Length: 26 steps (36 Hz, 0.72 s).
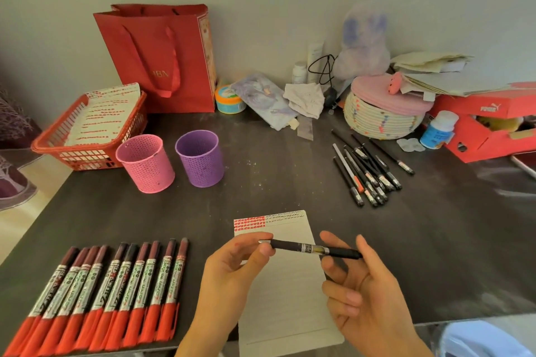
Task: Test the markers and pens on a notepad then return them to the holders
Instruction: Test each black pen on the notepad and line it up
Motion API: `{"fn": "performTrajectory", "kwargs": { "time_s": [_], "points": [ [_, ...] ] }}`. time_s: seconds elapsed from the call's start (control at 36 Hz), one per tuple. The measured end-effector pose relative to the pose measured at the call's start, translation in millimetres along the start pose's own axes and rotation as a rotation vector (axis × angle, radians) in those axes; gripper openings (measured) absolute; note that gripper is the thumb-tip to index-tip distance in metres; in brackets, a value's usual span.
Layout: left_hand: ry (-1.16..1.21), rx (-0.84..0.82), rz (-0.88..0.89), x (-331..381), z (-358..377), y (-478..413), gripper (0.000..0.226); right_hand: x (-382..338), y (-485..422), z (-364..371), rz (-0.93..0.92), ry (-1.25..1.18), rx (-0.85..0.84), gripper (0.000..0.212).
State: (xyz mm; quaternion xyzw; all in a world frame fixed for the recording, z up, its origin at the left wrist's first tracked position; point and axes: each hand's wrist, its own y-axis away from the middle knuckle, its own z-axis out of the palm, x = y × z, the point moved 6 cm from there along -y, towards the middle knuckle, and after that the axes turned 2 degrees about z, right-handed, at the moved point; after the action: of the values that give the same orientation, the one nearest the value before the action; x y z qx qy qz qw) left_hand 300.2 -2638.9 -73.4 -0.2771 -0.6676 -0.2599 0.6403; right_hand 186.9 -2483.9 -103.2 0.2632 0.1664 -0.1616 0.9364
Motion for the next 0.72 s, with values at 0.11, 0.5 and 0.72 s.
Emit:
{"fn": "performTrajectory", "kwargs": {
  "time_s": [0.11, 0.5, 0.72],
  "points": [
    [-0.112, 0.000, 0.004, -6.8, 6.5, 2.7, 0.024, -3.8, 2.8, 2.4, -0.058, -0.002, 0.029, 0.045],
    [-1.228, -0.208, 0.179, -23.4, 13.8, 9.2, 0.064, -26.9, 47.2, -60.0, -0.366, 0.467, 0.249, 0.031],
    [-1.371, -0.214, 0.239, 5.8, 49.6, 0.9, 0.068, -31.0, 98.9, -102.4, -0.420, 0.358, 0.351, 0.032]
  ]
}}
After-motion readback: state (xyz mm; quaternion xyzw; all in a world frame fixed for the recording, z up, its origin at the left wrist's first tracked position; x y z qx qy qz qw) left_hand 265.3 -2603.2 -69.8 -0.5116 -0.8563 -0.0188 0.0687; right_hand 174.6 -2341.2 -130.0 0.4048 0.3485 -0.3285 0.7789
